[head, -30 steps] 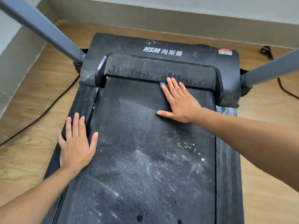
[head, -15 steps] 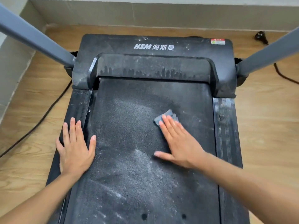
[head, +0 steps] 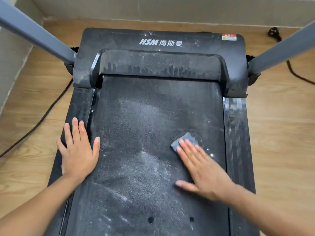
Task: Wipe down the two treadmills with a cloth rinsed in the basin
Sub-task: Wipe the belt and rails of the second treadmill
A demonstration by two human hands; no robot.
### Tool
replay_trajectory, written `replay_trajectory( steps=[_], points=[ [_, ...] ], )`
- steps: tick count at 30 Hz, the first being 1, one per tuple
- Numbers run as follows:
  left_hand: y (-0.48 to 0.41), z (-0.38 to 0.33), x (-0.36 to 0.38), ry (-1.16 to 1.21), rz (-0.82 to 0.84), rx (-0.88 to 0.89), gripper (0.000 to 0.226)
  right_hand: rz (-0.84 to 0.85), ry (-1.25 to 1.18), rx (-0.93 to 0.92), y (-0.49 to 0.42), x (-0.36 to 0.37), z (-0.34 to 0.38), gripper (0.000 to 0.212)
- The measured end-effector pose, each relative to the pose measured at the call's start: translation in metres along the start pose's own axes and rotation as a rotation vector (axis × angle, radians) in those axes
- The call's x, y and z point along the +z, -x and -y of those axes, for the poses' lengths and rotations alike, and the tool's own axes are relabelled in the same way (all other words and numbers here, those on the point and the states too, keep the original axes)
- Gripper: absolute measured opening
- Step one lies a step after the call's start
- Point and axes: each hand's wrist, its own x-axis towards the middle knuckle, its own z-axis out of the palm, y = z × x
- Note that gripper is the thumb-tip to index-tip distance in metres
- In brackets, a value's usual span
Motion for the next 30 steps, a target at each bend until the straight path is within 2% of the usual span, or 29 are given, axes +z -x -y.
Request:
replay_trajectory(
  steps=[5,7,10,14,16,20,22,26,30],
  points=[
    [0.002,0.000,0.000,0.008,0.008,0.001,0.082,-0.129,-0.079,0.327,-0.114,-0.050,-0.086,0.115],
    [0.003,0.003,0.001,0.006,-0.006,-0.003,0.082,-0.143,-0.110,0.392,-0.140,-0.063,-0.107,0.117],
    [0.005,0.006,0.005,0.018,-0.024,-0.004,0.082,-0.138,-0.149,0.396,-0.127,-0.060,-0.098,0.120],
    [0.002,0.006,0.009,0.031,-0.055,0.005,0.082,-0.052,-0.083,0.232,-0.020,-0.003,-0.024,0.120],
    [0.002,0.006,0.009,0.035,-0.066,0.002,0.082,-0.082,-0.031,0.156,0.025,0.019,0.002,0.118],
    [0.002,0.002,0.008,0.044,-0.068,0.013,0.081,-0.066,-0.017,0.091,0.024,0.020,-0.012,0.114],
    [0.000,0.003,0.009,0.047,-0.069,0.013,0.081,-0.103,-0.022,0.166,-0.015,0.007,-0.038,0.116],
    [0.000,0.004,0.010,0.039,-0.073,0.011,0.081,-0.154,-0.203,0.467,-0.111,-0.044,-0.102,0.120],
    [-0.001,0.004,0.010,0.056,-0.073,0.004,0.082,-0.184,-0.188,0.512,-0.123,-0.052,-0.116,0.123]
  ],
)
